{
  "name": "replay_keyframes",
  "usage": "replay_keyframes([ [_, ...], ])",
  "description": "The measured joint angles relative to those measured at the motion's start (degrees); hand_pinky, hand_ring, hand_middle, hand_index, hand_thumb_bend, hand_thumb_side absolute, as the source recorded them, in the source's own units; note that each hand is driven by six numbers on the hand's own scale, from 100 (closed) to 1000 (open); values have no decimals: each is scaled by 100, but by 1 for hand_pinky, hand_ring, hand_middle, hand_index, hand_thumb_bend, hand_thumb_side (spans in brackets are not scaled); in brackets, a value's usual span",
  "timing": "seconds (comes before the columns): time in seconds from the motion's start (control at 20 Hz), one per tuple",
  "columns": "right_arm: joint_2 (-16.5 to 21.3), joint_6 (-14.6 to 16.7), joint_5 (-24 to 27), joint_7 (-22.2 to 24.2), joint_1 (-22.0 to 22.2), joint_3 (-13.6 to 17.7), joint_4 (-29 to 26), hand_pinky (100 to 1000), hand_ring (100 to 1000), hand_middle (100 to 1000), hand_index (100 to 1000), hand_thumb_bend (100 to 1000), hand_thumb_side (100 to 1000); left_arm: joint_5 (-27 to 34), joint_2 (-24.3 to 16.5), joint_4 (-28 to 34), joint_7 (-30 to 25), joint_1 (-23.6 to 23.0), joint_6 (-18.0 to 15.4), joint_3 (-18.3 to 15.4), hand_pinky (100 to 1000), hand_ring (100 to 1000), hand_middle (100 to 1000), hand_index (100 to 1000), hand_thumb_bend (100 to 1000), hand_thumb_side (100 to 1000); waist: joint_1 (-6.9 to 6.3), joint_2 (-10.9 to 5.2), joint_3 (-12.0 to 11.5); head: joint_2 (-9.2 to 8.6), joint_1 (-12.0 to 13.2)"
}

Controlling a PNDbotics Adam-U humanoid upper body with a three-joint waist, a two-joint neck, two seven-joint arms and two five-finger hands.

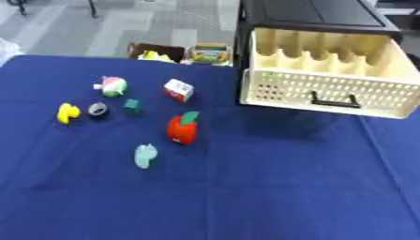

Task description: Pick up objects from table and place into drawer.

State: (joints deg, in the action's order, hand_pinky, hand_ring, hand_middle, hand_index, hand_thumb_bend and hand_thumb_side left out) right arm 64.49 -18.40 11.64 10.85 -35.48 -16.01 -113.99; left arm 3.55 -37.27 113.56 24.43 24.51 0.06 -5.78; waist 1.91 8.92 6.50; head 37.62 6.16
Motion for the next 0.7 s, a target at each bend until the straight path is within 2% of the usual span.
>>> replay_keyframes([
  [0.4, -397, -684, 710, 706, -924, -755, 0, 529, 613, 638, 850, 100, 788, 41, 7, 0, -25, -80, -8, 1, 469, 544, 519, 818, 100, 626, -7, 25, -7, -48, -67],
  [0.7, -683, -1251, 1037, 1275, -1221, -796, 0, 539, 619, 648, 850, 100, 788, 44, 44, 0, -42, -121, -3, 1, 469, 542, 518, 817, 100, 628, -21, 29, -46, -109, -129],
])
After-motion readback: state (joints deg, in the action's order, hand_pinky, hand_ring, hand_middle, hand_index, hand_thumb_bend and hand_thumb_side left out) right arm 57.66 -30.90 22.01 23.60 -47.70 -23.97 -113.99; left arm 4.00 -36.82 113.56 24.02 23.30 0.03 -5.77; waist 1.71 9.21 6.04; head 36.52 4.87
